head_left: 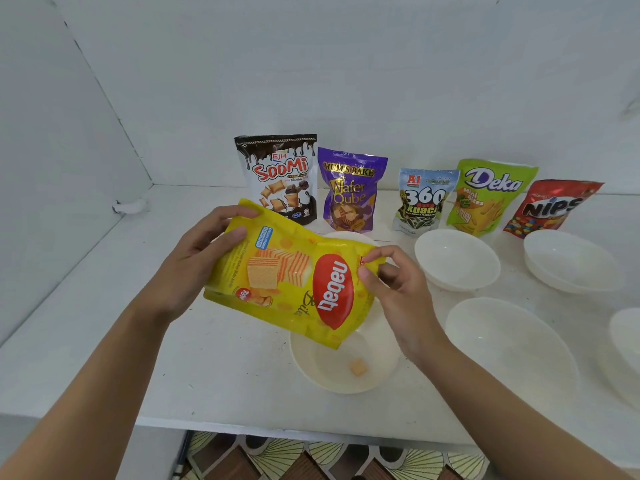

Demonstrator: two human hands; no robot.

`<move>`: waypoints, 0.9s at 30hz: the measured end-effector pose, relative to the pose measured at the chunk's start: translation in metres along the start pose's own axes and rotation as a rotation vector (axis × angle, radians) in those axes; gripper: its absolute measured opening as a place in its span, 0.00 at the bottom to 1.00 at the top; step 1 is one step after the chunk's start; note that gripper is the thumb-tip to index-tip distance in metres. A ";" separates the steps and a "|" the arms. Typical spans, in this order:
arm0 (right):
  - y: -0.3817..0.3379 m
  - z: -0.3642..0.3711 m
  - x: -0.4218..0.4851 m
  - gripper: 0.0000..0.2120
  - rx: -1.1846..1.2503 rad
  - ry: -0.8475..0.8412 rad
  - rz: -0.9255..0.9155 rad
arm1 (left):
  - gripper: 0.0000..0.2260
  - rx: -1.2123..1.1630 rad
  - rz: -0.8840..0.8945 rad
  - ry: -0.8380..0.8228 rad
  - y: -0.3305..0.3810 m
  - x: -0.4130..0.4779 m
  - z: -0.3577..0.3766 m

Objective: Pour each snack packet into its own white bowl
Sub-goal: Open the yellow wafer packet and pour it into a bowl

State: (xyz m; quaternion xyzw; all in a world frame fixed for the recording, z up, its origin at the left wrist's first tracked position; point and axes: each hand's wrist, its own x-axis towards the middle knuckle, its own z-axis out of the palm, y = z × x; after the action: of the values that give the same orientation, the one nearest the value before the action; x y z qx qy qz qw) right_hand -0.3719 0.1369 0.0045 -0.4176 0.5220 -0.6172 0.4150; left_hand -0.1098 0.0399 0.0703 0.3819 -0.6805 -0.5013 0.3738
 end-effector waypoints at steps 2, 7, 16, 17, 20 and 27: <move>0.003 0.001 -0.001 0.05 -0.049 -0.044 0.037 | 0.13 0.021 0.000 0.016 0.001 -0.001 0.000; 0.006 -0.001 0.001 0.04 -0.147 -0.065 0.068 | 0.14 0.051 -0.012 0.009 0.002 -0.002 -0.001; 0.009 0.004 -0.001 0.07 -0.147 -0.011 -0.001 | 0.12 0.048 -0.003 0.038 0.011 -0.001 0.001; 0.010 0.003 -0.001 0.06 -0.162 -0.032 0.019 | 0.11 0.060 -0.007 0.035 0.011 0.000 0.001; 0.011 0.001 -0.002 0.06 -0.162 -0.042 0.030 | 0.12 0.066 -0.017 0.022 0.011 0.000 0.002; 0.006 0.004 -0.004 0.05 -0.094 0.076 -0.071 | 0.13 0.021 0.003 0.032 0.015 0.003 0.005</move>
State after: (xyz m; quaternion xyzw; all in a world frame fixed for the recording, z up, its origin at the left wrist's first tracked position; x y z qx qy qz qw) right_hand -0.3662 0.1382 -0.0016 -0.4312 0.5506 -0.6218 0.3525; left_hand -0.1174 0.0425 0.0842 0.3929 -0.6803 -0.4875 0.3811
